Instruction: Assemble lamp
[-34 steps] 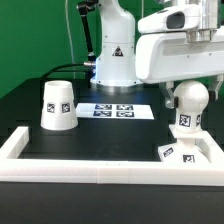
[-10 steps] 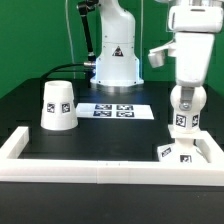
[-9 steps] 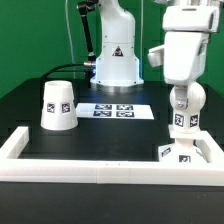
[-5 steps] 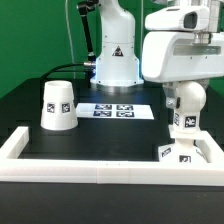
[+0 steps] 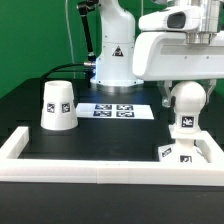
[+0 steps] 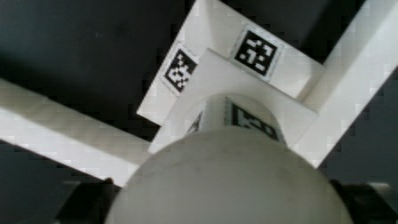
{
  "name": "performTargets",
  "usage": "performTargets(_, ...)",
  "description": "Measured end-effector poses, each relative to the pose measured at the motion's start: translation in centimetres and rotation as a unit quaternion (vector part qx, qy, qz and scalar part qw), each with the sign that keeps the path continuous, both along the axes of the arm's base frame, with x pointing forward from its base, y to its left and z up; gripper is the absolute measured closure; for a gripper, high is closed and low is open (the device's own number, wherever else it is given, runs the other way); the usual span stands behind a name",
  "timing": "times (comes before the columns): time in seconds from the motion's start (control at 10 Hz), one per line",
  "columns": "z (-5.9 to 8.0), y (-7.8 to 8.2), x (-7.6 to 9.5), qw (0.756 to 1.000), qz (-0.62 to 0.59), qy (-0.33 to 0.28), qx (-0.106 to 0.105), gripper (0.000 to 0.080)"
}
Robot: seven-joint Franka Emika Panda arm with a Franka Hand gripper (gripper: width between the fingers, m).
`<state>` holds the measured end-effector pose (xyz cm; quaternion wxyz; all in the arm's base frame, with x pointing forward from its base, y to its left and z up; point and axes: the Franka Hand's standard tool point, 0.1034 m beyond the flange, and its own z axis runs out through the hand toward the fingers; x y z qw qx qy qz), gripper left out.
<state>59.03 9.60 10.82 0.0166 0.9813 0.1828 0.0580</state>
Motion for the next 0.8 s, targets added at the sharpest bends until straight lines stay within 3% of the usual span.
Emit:
performTargets(0.5,-0.02,0.21,-0.15,0.973,-0.229,-0.002,0.034,0.022)
performTargets(0.8,-0.13,0.53,-0.32,0.935,-0.351,0.005,0.053,0.022)
